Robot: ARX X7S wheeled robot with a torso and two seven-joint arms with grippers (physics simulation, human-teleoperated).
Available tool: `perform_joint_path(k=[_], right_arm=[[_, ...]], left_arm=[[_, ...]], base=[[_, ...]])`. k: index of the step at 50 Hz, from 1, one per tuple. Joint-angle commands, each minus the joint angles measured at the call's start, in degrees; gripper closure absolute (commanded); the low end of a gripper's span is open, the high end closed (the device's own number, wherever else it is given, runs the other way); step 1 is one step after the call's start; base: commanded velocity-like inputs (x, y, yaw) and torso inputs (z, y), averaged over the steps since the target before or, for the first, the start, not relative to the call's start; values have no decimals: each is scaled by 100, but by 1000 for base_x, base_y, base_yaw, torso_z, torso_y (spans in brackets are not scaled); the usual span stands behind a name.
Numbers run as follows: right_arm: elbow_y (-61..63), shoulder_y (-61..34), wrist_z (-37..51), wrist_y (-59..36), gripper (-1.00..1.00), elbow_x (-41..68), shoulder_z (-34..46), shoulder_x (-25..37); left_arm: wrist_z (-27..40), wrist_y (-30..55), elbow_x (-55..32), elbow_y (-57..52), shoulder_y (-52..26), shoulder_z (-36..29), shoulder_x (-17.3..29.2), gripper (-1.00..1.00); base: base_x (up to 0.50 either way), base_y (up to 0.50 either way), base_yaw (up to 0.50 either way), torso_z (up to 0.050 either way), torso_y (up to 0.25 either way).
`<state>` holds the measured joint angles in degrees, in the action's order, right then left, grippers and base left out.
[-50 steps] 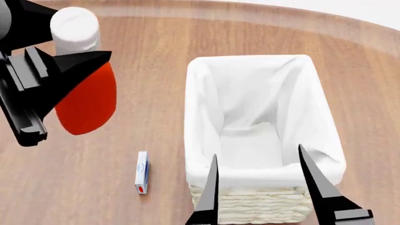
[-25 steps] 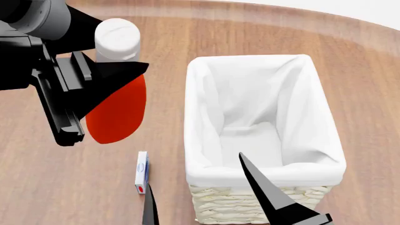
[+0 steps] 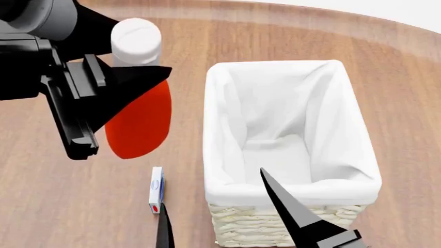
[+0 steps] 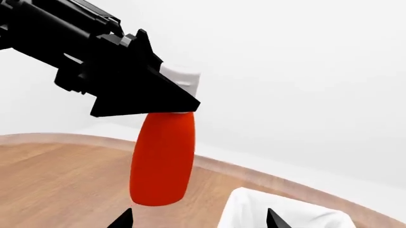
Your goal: Pick up the ketchup, and put it in the basket.
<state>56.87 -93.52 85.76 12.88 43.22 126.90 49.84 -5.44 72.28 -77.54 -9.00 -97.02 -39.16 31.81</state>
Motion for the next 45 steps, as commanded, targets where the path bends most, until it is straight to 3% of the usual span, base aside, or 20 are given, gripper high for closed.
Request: perform_joint_path(k=[1, 9, 45], right_arm=[[-335, 141, -411, 699, -100, -51, 37, -115], [-527, 359, -859, 1317, -100, -114, -39, -11], [-1250, 311, -1328, 1574, -100, 598, -427, -494]], left_arm=[[59, -93, -59, -32, 20, 94, 45, 100], [108, -127, -86, -22, 28, 114, 53, 100], [137, -241, -120, -1, 43, 50, 6, 100]], base=[[0, 0, 0, 0, 0], [0, 0, 0, 0, 0], [0, 0, 0, 0, 1]])
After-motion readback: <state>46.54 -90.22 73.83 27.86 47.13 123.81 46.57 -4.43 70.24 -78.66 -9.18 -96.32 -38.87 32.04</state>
